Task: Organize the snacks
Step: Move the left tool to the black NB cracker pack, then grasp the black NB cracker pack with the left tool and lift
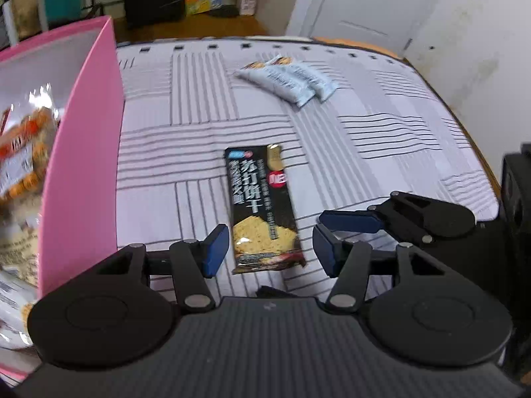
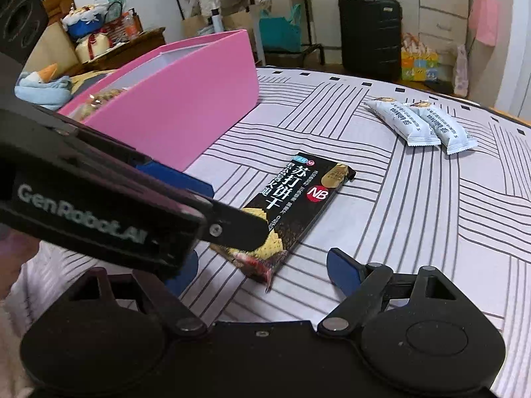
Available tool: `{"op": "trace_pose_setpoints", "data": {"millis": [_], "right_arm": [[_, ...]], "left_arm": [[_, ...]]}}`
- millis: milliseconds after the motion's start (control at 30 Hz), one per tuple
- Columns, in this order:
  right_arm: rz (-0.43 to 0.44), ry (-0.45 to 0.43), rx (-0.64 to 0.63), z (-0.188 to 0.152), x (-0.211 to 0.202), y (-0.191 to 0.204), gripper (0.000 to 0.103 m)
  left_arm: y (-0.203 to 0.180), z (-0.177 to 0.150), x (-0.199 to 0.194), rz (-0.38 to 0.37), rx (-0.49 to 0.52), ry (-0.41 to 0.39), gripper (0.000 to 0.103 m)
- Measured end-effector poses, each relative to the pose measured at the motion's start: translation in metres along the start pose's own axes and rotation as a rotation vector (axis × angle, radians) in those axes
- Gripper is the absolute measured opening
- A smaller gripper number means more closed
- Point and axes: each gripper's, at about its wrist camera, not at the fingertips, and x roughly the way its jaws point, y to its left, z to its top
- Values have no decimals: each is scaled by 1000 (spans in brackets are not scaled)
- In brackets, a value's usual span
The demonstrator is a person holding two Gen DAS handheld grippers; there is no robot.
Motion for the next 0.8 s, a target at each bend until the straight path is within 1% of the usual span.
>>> {"op": "trace_pose_setpoints", "data": {"millis": [100, 167, 200, 233, 300, 367, 467, 533, 567, 600, 667, 800], "right_arm": [[-28, -32, -63, -4, 4, 6, 88], [-29, -38, -87, -5, 6, 7, 88], [-26, -37, -96, -5, 6, 8, 88], [-25, -35, -107, -5, 6, 9, 88], [-39, -40, -142, -7, 9, 14, 88], [-53, -56, -170, -9, 10, 17, 89], [-58, -72, -161, -9, 12, 18, 89], [-66, -80, -158, -8, 13, 18, 90], [-71, -82, -155, -7, 13, 17, 89], [-79, -86, -154, -7, 13, 18, 87], [-97, -94, -154, -8, 13, 19, 81], [-95, -79, -139, -9, 6, 22, 78]], "left_arm": [[-1, -2, 11, 42, 25, -28, 55], [0, -4, 19, 57, 12, -49, 55], [2, -5, 25, 57, 2, -44, 55], [4, -5, 31, 51, -15, -29, 55], [9, -6, 35, 17, -57, -43, 55], [9, -4, 35, 4, -57, -27, 55], [9, -3, 36, -46, -85, 11, 52], [8, -4, 36, -57, -96, 17, 49], [7, -5, 36, -54, -99, 17, 47], [6, -5, 37, -49, -105, 18, 42], [7, -5, 37, -49, -116, 20, 41], [12, -5, 34, -87, -163, 44, 41]]}}
